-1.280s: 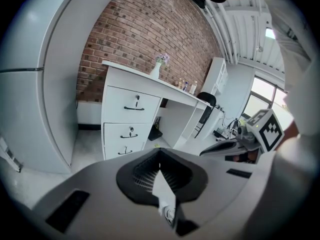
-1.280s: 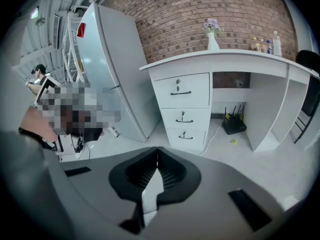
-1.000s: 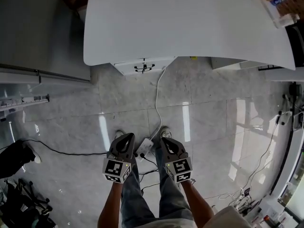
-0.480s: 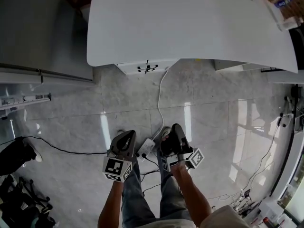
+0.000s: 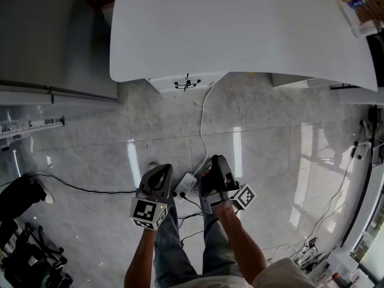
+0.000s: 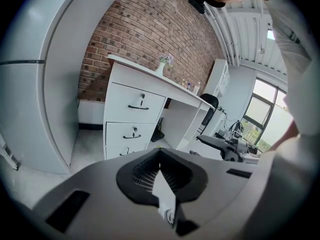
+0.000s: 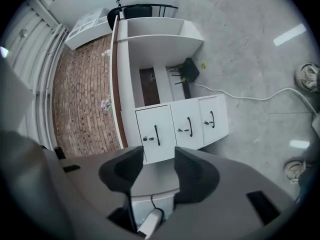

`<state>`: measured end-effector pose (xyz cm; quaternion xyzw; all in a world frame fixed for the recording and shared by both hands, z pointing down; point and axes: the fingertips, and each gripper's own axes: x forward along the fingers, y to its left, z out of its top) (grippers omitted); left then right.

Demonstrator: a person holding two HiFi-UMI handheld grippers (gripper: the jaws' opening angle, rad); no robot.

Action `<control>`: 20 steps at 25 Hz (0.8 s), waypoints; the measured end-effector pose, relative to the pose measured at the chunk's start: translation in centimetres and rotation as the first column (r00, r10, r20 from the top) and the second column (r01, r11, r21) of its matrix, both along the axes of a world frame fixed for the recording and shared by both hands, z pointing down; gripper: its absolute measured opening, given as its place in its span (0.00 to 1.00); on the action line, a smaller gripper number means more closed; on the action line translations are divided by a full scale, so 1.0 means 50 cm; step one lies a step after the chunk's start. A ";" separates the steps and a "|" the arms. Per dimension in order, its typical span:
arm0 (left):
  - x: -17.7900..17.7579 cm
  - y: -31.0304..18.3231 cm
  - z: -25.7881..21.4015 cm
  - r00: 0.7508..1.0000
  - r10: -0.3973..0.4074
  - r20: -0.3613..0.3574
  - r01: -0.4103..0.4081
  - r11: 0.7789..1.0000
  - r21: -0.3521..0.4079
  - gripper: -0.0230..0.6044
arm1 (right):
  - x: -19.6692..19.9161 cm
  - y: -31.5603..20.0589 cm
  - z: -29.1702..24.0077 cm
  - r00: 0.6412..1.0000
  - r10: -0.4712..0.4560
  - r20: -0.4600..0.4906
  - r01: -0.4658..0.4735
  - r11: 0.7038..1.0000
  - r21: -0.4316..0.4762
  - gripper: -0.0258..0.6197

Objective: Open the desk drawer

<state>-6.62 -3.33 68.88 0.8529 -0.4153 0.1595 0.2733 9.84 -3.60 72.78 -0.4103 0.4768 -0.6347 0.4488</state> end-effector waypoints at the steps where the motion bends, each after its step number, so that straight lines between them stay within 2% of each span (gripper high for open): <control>1: -0.001 0.000 0.000 1.000 0.000 0.000 0.000 1.000 -0.001 0.06 | -0.002 0.001 0.006 1.000 -0.002 -0.001 0.001 1.000 -0.013 0.35; 6: -0.002 -0.002 -0.002 1.000 -0.003 -0.001 0.003 1.000 -0.003 0.06 | -0.009 0.004 0.023 1.000 -0.026 -0.013 0.026 0.999 -0.038 0.36; 10: -0.005 -0.004 -0.004 1.000 -0.008 -0.008 0.008 1.000 -0.003 0.06 | -0.029 -0.027 0.037 0.998 -0.057 -0.028 0.057 0.998 -0.025 0.36; 14: -0.006 -0.003 0.001 1.000 -0.014 -0.011 0.014 1.000 -0.007 0.06 | -0.041 -0.109 0.062 0.996 -0.073 -0.045 0.073 0.997 0.007 0.36; 20: -0.013 0.008 0.000 1.000 -0.019 -0.014 0.019 1.000 -0.015 0.06 | -0.076 -0.285 0.061 0.990 -0.116 -0.079 0.123 0.989 0.088 0.36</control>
